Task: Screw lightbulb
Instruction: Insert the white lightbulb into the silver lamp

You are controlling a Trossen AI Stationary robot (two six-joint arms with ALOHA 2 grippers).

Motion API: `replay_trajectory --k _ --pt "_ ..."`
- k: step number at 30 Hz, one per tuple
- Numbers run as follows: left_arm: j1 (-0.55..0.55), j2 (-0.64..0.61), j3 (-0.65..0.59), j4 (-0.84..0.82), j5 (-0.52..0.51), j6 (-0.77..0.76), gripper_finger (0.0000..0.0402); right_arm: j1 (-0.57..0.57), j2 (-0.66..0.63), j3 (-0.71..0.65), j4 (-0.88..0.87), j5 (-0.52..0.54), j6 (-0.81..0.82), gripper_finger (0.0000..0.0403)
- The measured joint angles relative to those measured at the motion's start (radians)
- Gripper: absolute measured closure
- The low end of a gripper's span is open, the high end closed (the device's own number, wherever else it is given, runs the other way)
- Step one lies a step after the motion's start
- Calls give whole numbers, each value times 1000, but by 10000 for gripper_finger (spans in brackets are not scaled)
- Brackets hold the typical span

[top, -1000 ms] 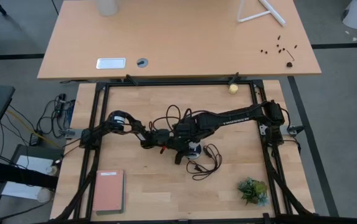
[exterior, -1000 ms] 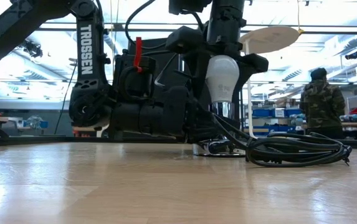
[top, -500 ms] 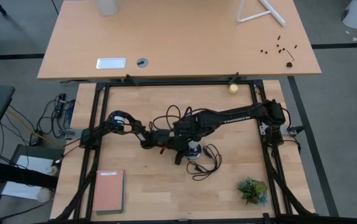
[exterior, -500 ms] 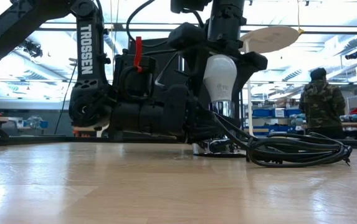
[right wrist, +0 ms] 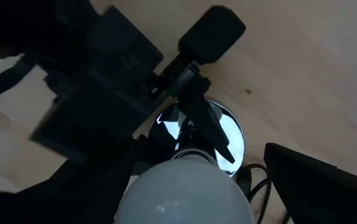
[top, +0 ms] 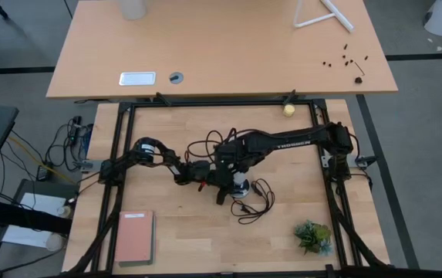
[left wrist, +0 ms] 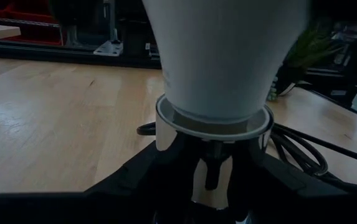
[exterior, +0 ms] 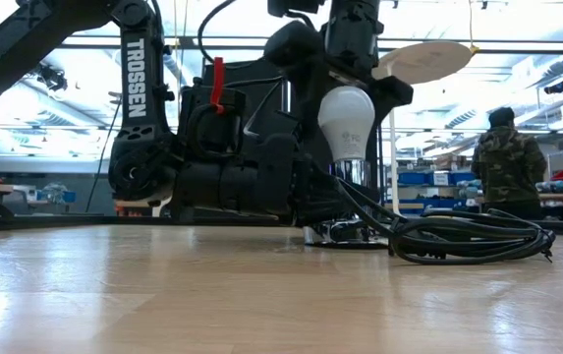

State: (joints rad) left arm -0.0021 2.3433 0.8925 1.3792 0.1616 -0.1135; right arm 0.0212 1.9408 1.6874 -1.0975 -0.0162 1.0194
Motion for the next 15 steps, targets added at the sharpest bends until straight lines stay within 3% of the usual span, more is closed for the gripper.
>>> replay_trajectory --k 15 --pt "1 0 2 -12 -6 1 213 -10 -8 158 -47 1 -162 25"
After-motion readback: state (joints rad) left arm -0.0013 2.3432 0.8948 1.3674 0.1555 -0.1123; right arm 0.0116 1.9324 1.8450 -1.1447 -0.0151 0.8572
